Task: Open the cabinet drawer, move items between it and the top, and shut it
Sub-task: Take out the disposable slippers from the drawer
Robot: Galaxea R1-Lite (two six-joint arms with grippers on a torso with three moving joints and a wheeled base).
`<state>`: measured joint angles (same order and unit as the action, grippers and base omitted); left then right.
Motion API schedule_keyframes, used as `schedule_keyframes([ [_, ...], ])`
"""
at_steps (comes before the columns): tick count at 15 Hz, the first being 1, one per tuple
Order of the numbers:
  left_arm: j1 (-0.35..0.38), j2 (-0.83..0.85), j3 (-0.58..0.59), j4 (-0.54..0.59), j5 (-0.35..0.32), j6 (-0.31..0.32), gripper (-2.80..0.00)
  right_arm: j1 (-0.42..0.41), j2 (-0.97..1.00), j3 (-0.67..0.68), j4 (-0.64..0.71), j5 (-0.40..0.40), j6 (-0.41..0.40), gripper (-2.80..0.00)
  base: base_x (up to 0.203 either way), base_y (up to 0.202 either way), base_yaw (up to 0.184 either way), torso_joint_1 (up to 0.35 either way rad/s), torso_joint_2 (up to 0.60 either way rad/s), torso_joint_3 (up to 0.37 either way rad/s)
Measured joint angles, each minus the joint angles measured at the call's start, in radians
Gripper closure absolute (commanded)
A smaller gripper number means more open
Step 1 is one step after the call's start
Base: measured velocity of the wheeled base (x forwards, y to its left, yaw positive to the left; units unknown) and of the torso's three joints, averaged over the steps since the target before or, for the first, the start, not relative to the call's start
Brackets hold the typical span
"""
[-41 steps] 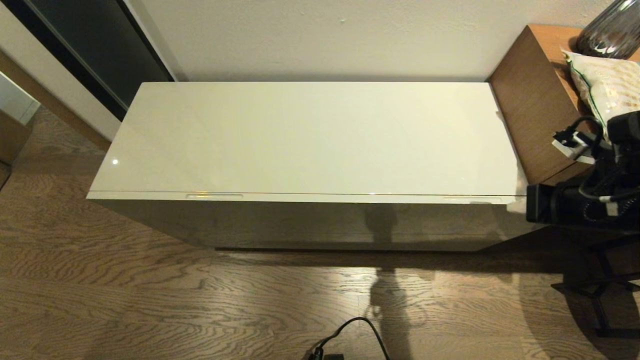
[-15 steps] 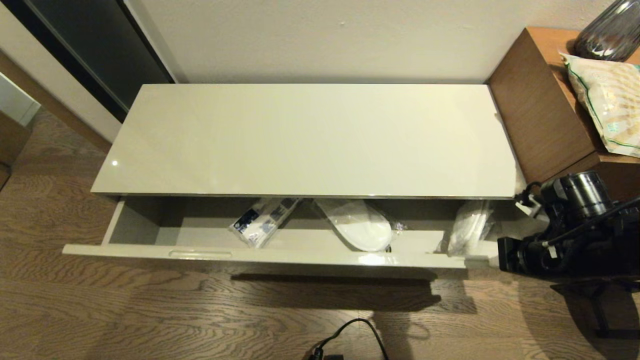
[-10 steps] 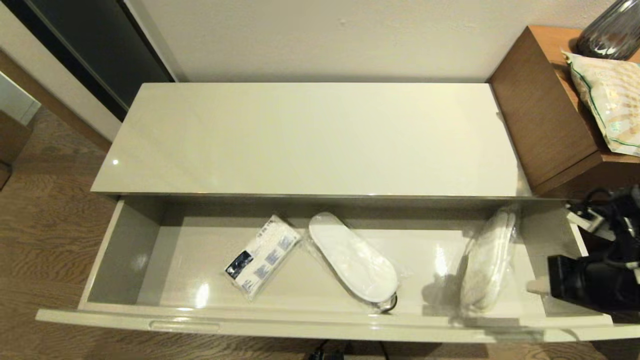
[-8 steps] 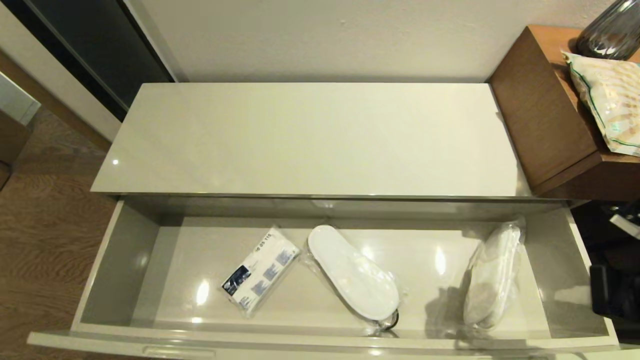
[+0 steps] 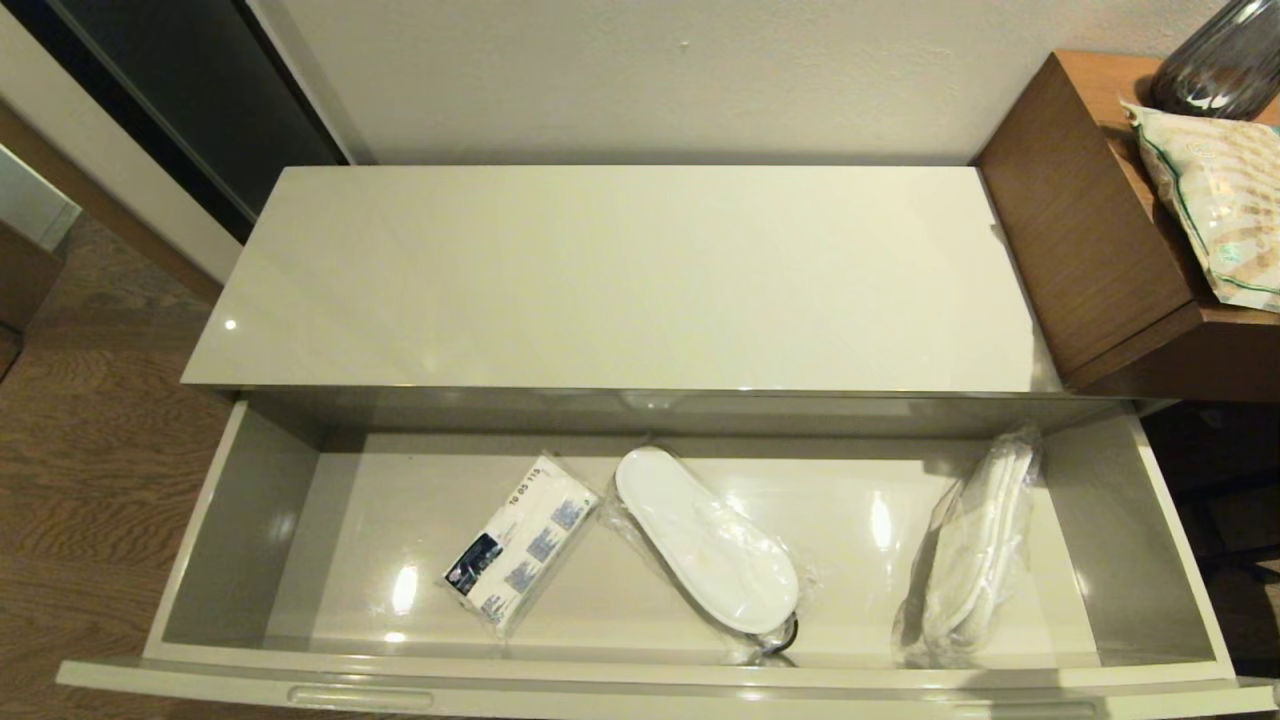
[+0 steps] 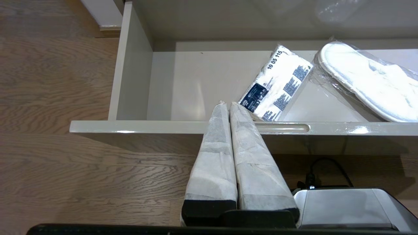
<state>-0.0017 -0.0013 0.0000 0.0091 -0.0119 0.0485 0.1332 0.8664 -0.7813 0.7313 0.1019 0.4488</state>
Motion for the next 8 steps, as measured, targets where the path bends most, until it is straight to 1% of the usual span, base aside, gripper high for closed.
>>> schedule_keyframes([
  [4, 0.001, 0.000, 0.000, 0.000, 0.000, 0.000, 0.00, 0.001, 0.029, -0.003, -0.011, 0.000, -0.009, 0.00, 0.000, 0.000, 0.000, 0.000, 0.00, 0.000],
  [6, 0.000, 0.000, 0.000, 0.000, 0.000, 0.000, 0.00, 0.001, 0.052, 0.002, -0.035, 0.000, -0.032, 0.00, 0.000, 0.000, 0.000, 0.000, 0.00, 0.000],
  [8, 0.000, 0.000, 0.000, 0.000, 0.000, 0.000, 0.00, 0.001, 0.082, 0.009, -0.074, 0.000, -0.074, 0.00, 0.000, 0.000, 0.000, 0.000, 0.00, 0.000],
])
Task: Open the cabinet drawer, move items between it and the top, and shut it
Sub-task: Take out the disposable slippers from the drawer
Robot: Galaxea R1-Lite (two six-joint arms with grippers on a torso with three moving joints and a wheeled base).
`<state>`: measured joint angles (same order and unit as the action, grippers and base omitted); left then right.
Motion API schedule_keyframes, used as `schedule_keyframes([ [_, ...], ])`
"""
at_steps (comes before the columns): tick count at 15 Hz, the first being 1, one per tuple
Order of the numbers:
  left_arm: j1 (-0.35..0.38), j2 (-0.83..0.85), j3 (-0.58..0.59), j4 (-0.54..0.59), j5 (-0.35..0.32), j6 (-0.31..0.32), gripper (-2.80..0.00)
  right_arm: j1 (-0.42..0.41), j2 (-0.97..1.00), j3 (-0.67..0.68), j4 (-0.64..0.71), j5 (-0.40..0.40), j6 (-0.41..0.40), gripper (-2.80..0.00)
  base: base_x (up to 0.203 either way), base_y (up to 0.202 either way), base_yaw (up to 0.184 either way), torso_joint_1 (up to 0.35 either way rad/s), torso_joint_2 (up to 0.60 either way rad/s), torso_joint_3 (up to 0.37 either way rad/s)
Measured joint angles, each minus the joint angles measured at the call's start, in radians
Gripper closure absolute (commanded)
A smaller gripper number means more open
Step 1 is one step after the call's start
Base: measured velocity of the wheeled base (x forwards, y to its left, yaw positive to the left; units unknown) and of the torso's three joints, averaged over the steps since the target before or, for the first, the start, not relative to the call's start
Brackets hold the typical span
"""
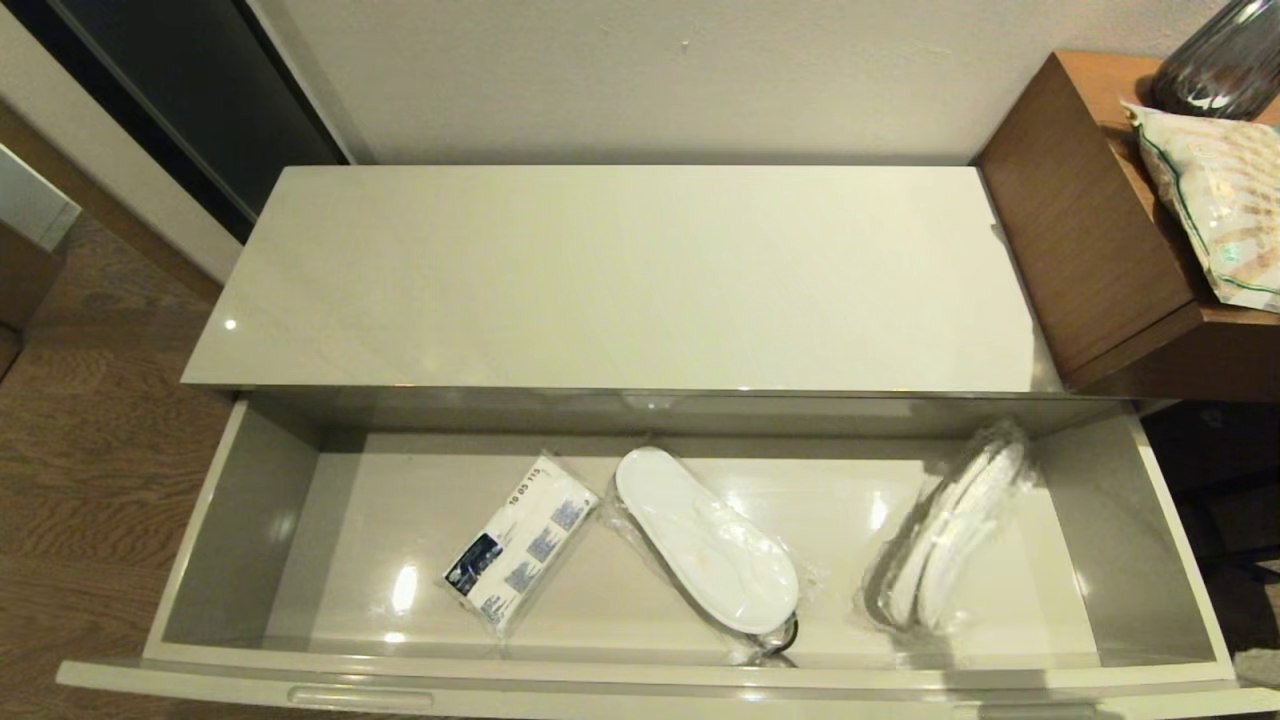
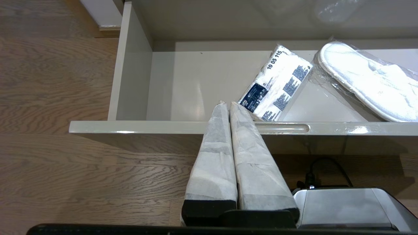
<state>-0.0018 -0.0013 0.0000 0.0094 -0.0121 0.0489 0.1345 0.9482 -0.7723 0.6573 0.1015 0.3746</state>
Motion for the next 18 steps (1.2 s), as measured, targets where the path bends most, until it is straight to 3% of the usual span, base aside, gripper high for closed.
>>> schedule_keyframes([
  [8, 0.000, 0.000, 0.000, 0.000, 0.000, 0.000, 0.00, -0.002, 0.266, 0.015, -0.276, -0.042, -0.024, 0.00, 0.000, 0.000, 0.000, 0.000, 0.00, 0.000],
  [9, 0.000, 0.000, 0.000, 0.000, 0.000, -0.001, 0.00, -0.002, 0.320, 0.015, -0.330, -0.055, -0.019, -2.80, 0.000, 0.000, 0.000, 0.000, 0.00, 0.000],
  [14, 0.000, 0.000, 0.000, 0.000, 0.000, 0.000, 0.00, -0.015, 0.565, 0.023, -0.508, -0.072, 0.096, -2.80, 0.000, 0.000, 0.000, 0.000, 0.00, 0.000],
  [18, 0.000, 0.000, 0.000, 0.000, 0.000, 0.000, 0.00, -0.074, 0.740, 0.028, -0.731, -0.126, 0.080, -2.80, 0.000, 0.000, 0.000, 0.000, 0.00, 0.000],
])
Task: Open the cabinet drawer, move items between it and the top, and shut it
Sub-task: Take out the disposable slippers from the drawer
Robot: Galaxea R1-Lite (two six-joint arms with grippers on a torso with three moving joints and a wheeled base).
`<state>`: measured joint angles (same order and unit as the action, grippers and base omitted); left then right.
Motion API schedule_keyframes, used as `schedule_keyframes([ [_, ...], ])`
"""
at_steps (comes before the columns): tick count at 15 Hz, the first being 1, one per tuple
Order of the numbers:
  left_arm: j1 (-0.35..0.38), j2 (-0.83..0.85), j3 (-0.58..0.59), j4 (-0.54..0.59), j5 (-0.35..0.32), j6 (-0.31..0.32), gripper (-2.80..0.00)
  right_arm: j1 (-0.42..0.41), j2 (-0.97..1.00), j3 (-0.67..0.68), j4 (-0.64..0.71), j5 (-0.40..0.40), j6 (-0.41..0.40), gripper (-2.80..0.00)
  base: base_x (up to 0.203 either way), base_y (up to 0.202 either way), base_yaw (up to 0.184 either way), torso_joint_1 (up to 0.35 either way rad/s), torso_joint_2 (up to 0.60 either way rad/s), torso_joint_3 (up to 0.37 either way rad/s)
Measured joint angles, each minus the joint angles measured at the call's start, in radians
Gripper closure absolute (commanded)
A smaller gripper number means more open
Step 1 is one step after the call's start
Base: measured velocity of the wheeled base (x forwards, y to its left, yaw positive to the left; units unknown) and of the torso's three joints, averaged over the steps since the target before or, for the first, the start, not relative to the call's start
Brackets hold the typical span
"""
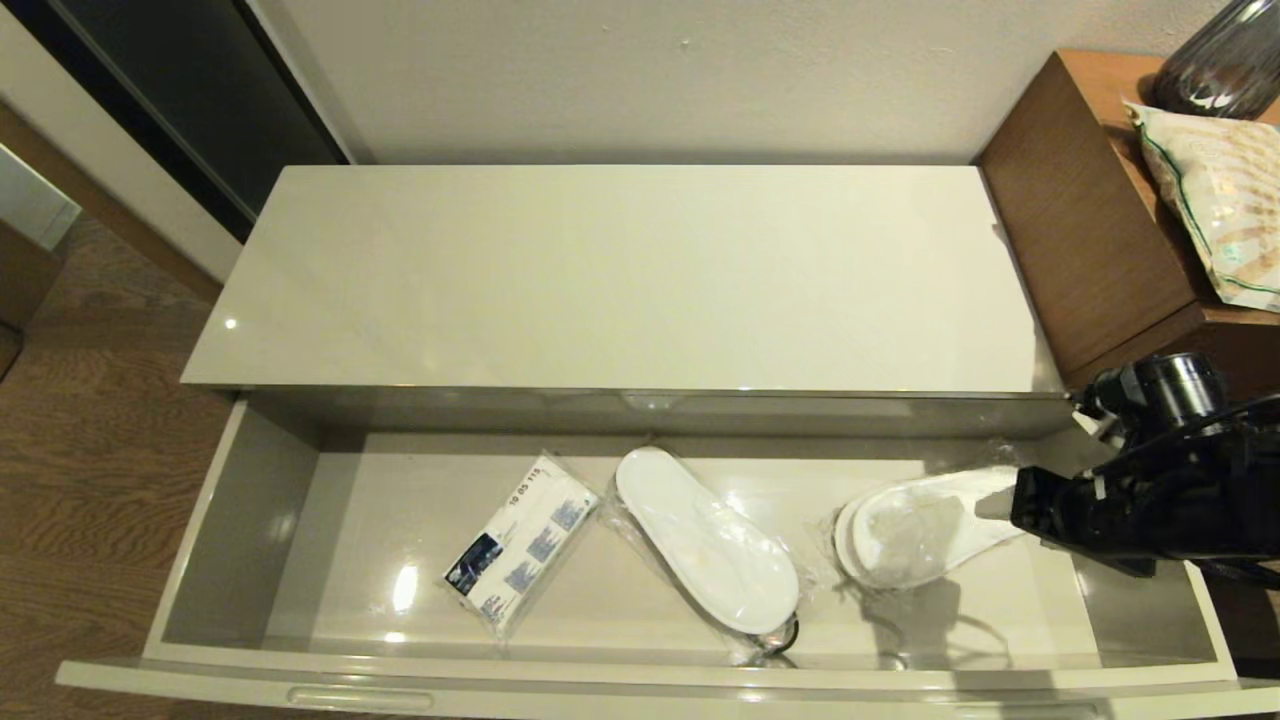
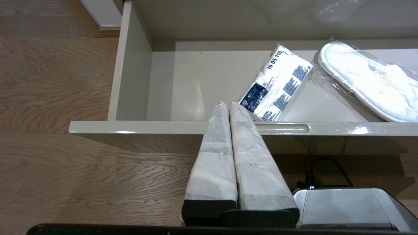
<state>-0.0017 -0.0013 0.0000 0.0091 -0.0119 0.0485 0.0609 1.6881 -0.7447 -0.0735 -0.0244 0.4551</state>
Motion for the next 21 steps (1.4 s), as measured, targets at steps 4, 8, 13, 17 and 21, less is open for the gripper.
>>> schedule_keyframes([
  [4, 0.001, 0.000, 0.000, 0.000, 0.000, 0.000, 0.00, -0.011, 0.031, -0.018, 0.001, -0.032, 0.000, -2.80, 0.000, 0.000, 0.000, 0.000, 0.00, 0.000],
  [8, 0.000, 0.000, 0.000, 0.000, 0.000, 0.000, 0.00, -0.020, 0.057, -0.071, 0.004, -0.112, 0.002, -2.80, 0.000, 0.000, 0.000, 0.000, 0.00, 0.000],
  [13, 0.000, 0.000, 0.000, 0.000, 0.000, 0.000, 0.00, -0.063, 0.086, -0.112, 0.015, -0.110, 0.001, -2.80, 0.000, 0.000, 0.000, 0.000, 0.00, 0.000],
  [17, 0.000, 0.000, 0.000, 0.000, 0.000, 0.000, 0.00, -0.087, 0.093, -0.209, 0.076, -0.083, -0.027, -2.80, 0.000, 0.000, 0.000, 0.000, 0.00, 0.000],
  [21, 0.001, 0.000, 0.000, 0.000, 0.000, 0.000, 0.00, -0.125, 0.137, -0.265, 0.097, -0.037, -0.092, -2.80, 0.000, 0.000, 0.000, 0.000, 0.00, 0.000],
])
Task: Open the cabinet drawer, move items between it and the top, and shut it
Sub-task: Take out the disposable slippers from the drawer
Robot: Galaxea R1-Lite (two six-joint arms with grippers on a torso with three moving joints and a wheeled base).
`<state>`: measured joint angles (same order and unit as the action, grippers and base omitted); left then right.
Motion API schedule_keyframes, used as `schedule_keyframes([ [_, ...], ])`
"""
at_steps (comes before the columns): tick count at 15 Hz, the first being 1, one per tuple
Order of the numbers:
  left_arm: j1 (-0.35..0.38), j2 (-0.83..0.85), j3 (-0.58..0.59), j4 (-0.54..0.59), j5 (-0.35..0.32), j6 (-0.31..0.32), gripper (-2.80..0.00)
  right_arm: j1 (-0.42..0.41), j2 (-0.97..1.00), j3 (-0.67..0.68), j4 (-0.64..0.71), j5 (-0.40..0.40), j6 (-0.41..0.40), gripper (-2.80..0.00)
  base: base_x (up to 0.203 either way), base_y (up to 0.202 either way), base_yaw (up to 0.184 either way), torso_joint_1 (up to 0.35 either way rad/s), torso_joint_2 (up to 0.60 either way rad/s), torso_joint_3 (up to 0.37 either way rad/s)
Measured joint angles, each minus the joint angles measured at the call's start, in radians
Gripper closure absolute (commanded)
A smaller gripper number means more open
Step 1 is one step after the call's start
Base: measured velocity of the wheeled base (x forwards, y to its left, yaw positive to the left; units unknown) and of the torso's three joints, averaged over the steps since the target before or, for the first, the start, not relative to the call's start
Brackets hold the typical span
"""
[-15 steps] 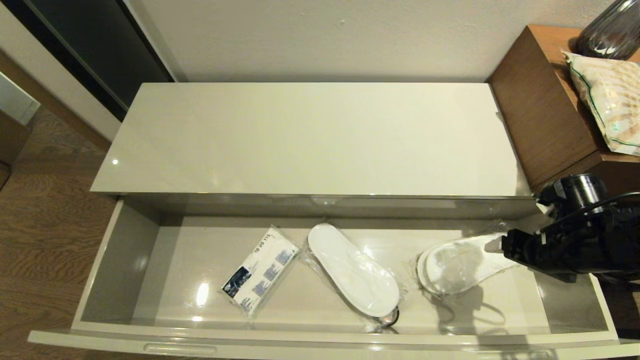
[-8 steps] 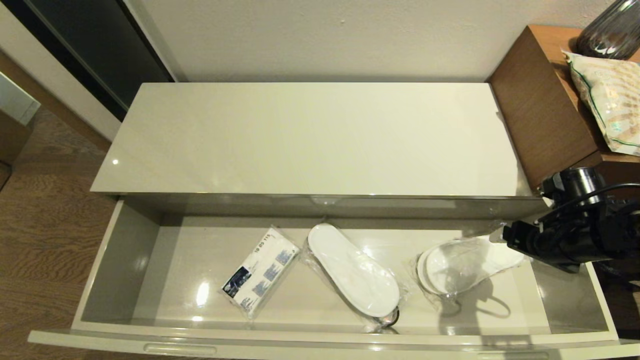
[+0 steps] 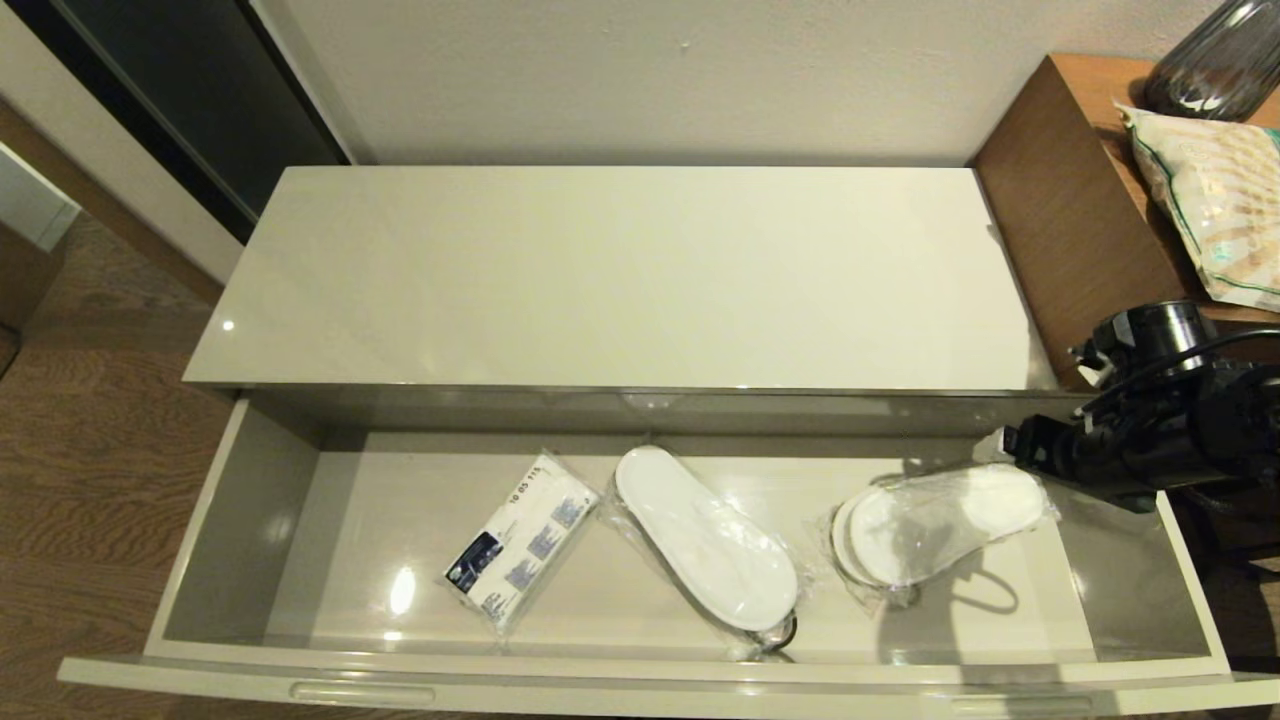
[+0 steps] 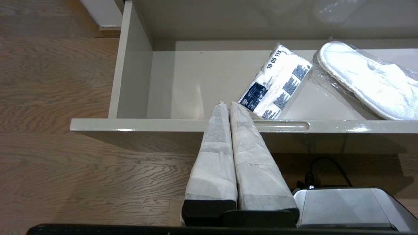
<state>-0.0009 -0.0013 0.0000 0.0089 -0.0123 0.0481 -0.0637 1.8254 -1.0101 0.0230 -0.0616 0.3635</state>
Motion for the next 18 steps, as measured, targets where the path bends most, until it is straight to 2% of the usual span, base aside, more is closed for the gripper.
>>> schedule_keyframes([
  [3, -0.001, 0.000, 0.000, 0.000, 0.000, 0.000, 0.00, -0.012, -0.004, -0.018, 0.090, 0.023, 0.002, -2.80, 0.000, 0.000, 0.000, 0.000, 0.00, 0.000],
  [5, 0.000, 0.000, 0.000, 0.000, 0.000, 0.000, 0.00, -0.002, -0.049, -0.034, 0.213, 0.021, 0.006, -2.80, 0.000, 0.000, 0.000, 0.000, 0.00, 0.000],
  [8, -0.001, 0.000, 0.000, 0.000, 0.000, 0.001, 0.00, 0.030, -0.102, -0.136, 0.435, 0.028, 0.000, -2.80, 0.000, 0.000, 0.000, 0.000, 0.00, 0.000],
  [10, -0.001, 0.000, 0.000, 0.001, 0.000, 0.000, 0.00, 0.038, -0.096, -0.208, 0.513, 0.028, -0.010, -2.80, 0.000, 0.000, 0.000, 0.000, 0.00, 0.000],
  [13, -0.001, 0.000, 0.000, 0.000, 0.000, 0.000, 0.00, 0.051, -0.046, -0.262, 0.539, 0.025, -0.012, -2.80, 0.000, 0.000, 0.000, 0.000, 0.00, 0.000],
  [18, -0.001, 0.000, 0.000, 0.000, 0.000, 0.001, 0.00, 0.089, 0.043, -0.274, 0.536, 0.015, 0.003, -2.80, 0.000, 0.000, 0.000, 0.000, 0.00, 0.000],
])
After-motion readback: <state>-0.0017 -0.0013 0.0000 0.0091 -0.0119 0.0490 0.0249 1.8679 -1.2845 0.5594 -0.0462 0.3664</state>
